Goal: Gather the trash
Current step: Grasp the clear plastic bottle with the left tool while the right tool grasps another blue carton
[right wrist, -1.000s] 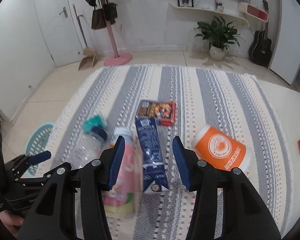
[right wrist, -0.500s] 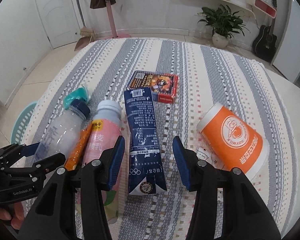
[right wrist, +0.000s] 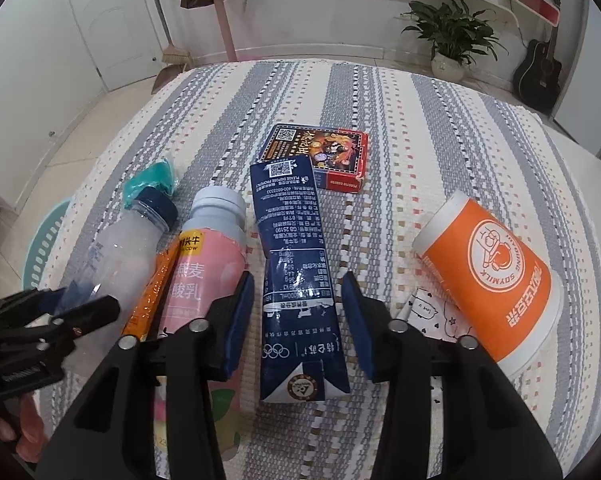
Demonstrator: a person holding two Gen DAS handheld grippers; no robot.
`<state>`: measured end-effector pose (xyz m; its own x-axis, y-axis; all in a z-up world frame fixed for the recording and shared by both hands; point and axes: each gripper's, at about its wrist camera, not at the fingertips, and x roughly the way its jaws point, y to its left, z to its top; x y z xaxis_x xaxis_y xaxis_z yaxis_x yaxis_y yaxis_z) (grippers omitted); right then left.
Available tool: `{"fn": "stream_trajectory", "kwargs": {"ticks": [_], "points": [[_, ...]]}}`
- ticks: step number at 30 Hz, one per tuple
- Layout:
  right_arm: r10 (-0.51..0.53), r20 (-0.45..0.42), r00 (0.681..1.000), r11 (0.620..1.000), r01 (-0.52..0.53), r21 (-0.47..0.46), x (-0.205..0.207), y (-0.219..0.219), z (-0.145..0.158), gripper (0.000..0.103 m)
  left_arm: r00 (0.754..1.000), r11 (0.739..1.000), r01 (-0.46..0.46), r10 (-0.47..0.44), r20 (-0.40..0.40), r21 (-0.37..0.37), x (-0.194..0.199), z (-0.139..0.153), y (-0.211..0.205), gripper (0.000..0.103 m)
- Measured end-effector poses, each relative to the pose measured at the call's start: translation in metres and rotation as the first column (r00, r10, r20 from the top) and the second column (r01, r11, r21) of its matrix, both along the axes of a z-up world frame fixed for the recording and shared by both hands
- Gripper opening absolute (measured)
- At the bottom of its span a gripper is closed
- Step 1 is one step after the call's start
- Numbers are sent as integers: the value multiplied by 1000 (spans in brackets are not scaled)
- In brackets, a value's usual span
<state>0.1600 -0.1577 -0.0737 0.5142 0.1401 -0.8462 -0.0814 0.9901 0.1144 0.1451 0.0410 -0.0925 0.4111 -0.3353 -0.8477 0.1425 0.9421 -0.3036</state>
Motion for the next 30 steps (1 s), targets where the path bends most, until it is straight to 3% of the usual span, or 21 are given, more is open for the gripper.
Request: {"fn": "stream_trajectory", "kwargs": {"ticks": [4, 11, 16, 17, 18, 21, 26, 28, 30], "points": [[9, -1, 1000, 1000, -9, -10, 1, 2, -1, 30, 999, 991, -8, 2, -44, -130, 1, -6, 9, 55], [12, 82, 997, 1000, -10, -24, -7, 4, 19, 30, 1000, 979, -28, 26, -13, -200, -3, 4, 19, 54], [-17, 178, 984, 1000, 20, -16, -16, 0, 50, 27, 996, 968, -36, 53, 65, -249, -8, 25, 32, 53], [-22, 192, 981, 1000, 24, -10, -18, 0, 55, 18, 994, 965, -34, 59, 90, -260, -10, 31, 36, 53], [-24, 209, 978, 1000, 26, -6, -19, 1, 63, 1, 992, 963, -34, 64, 107, -269, -11, 35, 40, 53], [-17, 220, 975, 1000, 17, 2, -19, 5, 77, 2, 984, 954, -42, 91, 151, -298, -16, 46, 53, 53], [-1, 122, 993, 1000, -2, 19, -10, 6, 68, 5, 980, 949, -68, 122, 159, -309, -23, 51, 76, 53], [-13, 66, 998, 1000, 11, 24, -7, 1, 58, 11, 979, 946, -76, 130, 155, -315, -24, 51, 81, 54], [-24, 33, 999, 1000, 24, 14, -7, -4, 48, 26, 978, 949, -80, 134, 160, -305, -26, 54, 84, 54]]}}
